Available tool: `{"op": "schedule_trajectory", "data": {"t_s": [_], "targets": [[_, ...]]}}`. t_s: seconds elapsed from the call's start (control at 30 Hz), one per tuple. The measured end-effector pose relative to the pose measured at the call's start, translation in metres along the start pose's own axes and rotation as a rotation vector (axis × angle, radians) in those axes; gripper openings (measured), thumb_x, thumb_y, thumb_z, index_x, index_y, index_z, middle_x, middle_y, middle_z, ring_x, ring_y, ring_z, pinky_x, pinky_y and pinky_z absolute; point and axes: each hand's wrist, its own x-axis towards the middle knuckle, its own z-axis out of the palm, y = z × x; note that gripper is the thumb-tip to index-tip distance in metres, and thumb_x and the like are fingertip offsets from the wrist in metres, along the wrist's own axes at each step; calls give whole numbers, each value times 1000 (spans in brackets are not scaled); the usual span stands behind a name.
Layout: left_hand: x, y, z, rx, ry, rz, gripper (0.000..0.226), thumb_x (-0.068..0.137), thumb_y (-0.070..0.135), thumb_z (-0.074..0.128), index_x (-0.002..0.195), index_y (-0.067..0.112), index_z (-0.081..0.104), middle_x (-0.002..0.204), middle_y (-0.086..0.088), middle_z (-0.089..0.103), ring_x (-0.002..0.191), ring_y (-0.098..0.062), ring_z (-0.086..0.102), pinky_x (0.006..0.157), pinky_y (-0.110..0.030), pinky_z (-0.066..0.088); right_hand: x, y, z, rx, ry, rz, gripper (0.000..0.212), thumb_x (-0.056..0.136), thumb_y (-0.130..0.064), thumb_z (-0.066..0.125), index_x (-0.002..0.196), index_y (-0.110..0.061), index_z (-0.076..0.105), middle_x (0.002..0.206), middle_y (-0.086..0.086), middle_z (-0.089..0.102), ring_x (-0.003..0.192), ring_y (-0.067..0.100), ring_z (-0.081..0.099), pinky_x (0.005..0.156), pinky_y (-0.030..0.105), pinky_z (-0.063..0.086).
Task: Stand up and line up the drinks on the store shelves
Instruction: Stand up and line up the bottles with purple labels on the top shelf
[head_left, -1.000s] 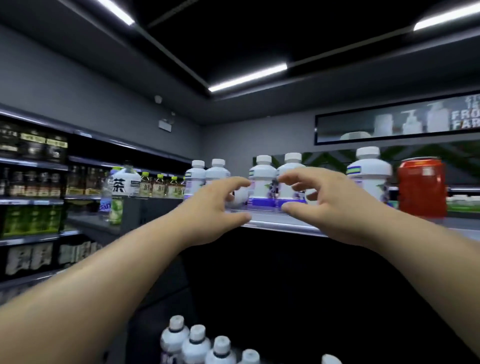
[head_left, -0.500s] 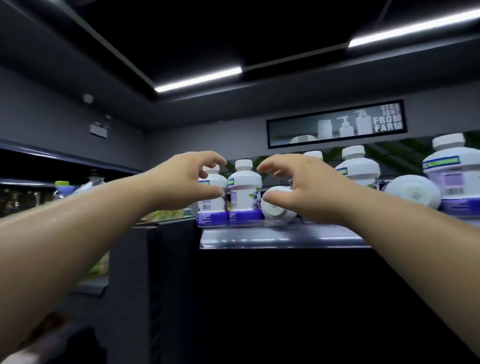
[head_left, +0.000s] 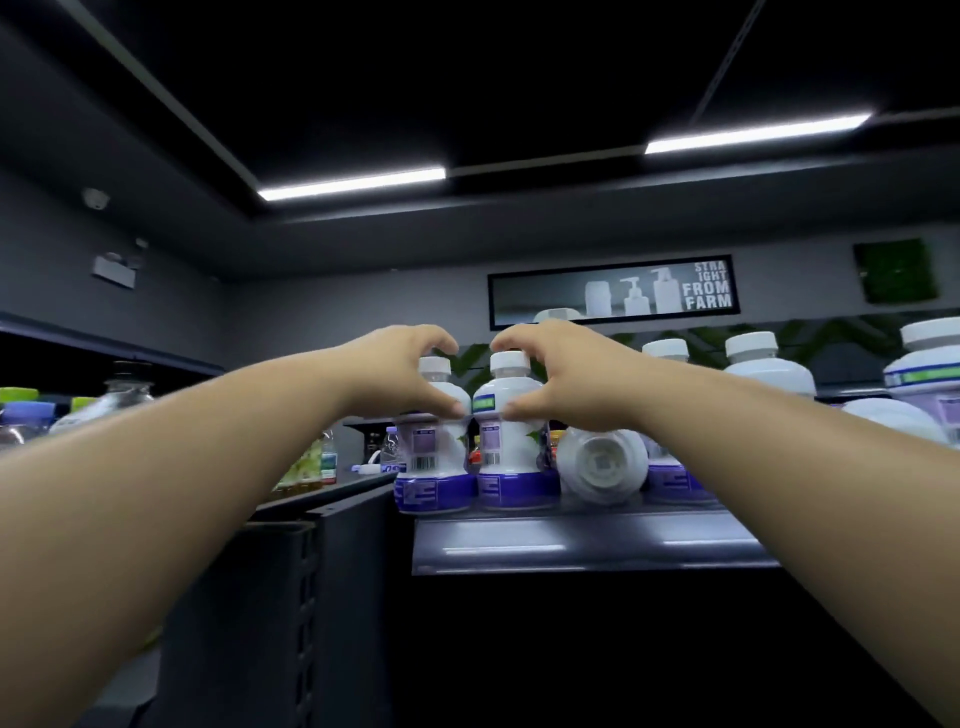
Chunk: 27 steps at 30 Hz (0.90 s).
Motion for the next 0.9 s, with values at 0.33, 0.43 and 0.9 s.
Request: {"op": "schedule_trajectory", "data": {"t_s": [0.33, 0.43, 0.9], "targets": [[7, -15, 25, -182, 28, 33, 67, 69, 22, 83, 126, 32, 49, 118, -1, 53, 83, -13, 57, 66, -28, 50, 25, -7, 18, -15, 28, 62, 74, 74, -40, 82, 138, -30, 46, 131, -3, 54, 101, 18, 60, 81, 32, 52], [3, -18, 29, -205, 61, -23, 81, 63, 48, 86, 130, 36, 43, 121, -1, 42, 94, -21, 59, 74, -39, 58, 25, -6, 14, 15, -14, 96, 83, 67, -47, 82, 139, -34, 43, 129, -4, 55, 103, 17, 59, 86, 34, 52], [4, -27, 28, -274, 72, 2, 63, 67, 46, 84, 117, 36, 47, 99, 8, 61, 87, -12, 62, 71, -34, 56, 32, -7, 16, 29, -61, 166, 66, 67, -50, 84, 120, -33, 47, 103, -8, 63, 91, 12, 61, 78, 35, 51]]}}
